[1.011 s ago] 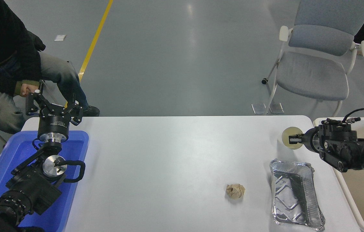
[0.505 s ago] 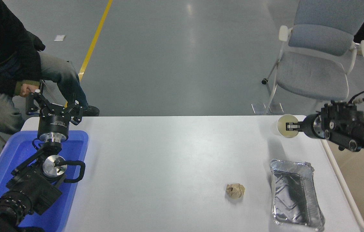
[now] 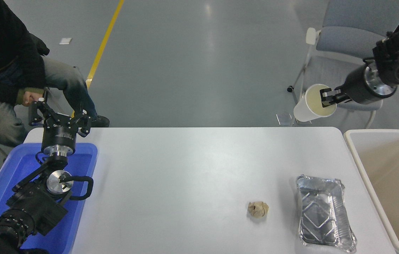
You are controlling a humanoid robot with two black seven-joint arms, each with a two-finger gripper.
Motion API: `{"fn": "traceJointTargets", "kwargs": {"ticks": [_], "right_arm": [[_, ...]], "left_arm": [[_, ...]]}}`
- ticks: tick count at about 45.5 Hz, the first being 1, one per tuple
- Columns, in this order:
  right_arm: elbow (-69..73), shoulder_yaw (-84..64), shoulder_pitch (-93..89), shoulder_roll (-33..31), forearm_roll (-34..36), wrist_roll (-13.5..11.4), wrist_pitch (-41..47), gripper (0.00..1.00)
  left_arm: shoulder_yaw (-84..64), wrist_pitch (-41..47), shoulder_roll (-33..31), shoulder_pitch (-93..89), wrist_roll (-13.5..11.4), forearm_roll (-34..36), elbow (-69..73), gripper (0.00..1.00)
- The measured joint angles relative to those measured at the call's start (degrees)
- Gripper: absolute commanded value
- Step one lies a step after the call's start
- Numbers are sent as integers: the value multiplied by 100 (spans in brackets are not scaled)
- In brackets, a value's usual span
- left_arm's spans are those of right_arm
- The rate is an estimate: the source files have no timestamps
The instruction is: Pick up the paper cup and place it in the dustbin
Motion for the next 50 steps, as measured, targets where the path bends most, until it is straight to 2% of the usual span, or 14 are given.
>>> {"fn": "traceJointTargets", "kwargs": {"ticks": [14,26,33,40,45,50], "right_arm": [[576,-675,1295,-48,740,-72,481,0],[465,-938,1673,-786,1022,-400,48,0],[104,-964,1397,-1424,1196,-538,-712,0],[-155,-778,727,-2213,1642,-608,-1935,0],[-230,-403,-8,-2745,1985,-603,-2900,0],[-283,91,-826,-2988,2463,-558,-3656,0]], "left_arm": [[0,-2,0,1,0,-3,0,99],[0,0,0,3,0,-4,0,99],[0,4,0,5,0,-5,1,99],[1,2,1,4,0,-2,0,99],[3,3,0,3,0,-4,0,99],[6,3,-1,2,0,-3,-1,99]]}}
